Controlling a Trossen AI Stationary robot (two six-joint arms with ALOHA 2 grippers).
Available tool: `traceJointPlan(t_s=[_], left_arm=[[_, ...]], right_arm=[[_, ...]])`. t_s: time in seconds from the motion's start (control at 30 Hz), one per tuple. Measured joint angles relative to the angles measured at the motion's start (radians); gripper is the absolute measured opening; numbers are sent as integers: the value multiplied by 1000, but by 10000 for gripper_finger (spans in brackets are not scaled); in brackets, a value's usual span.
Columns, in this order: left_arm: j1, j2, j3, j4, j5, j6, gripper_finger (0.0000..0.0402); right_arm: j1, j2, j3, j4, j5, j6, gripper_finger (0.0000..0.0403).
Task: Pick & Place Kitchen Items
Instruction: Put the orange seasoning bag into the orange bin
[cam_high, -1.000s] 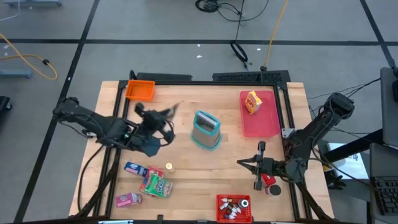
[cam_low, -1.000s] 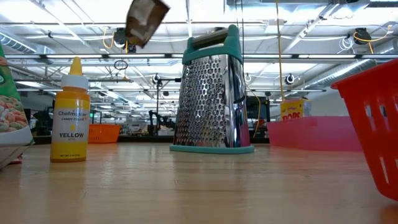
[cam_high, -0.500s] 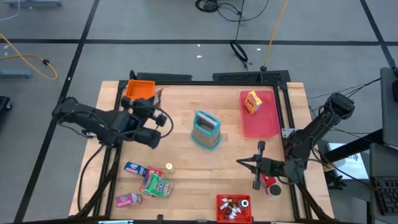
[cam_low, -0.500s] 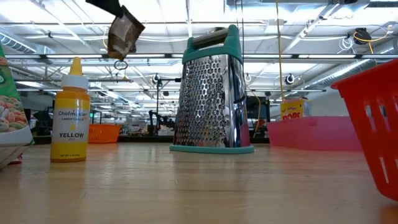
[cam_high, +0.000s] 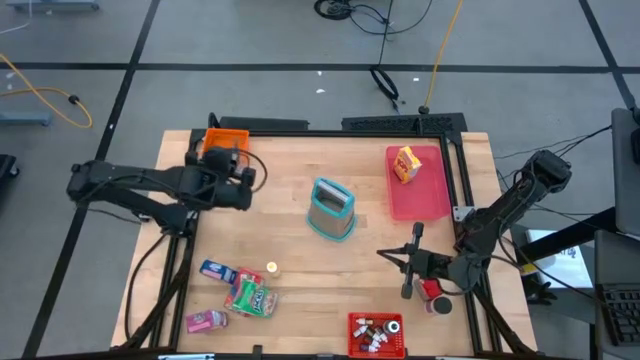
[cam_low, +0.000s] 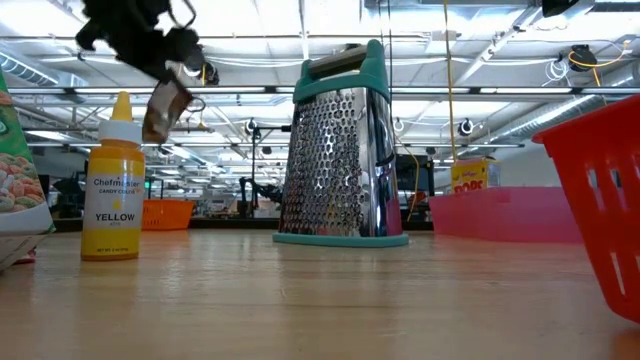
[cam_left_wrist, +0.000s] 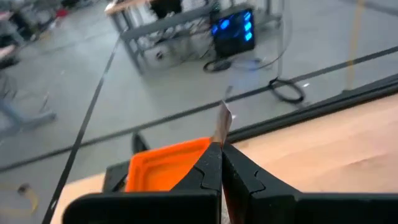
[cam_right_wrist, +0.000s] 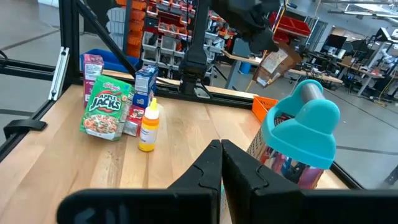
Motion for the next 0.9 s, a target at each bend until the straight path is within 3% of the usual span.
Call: traceJointPlan(t_s=[0.13,0.3,0.53,0.63,0.9], left_arm=[[114,-71,-92,116,35,77,0],[266,-101,-176,356,107,302,0],[514,-102,-276,728,308,602,0],[605,-102,-312,818,395,673,0],[754,-101,-414,1013,480,755,0]], right_arm=[[0,0,0,0,0,-25,1],[-17,0,0,0,-1,-50,1],[-44,0,0,-3,0,-75,4],[-50,0,0,-11,0,-84,4],[-51,0,0,-14,0,-126,4]])
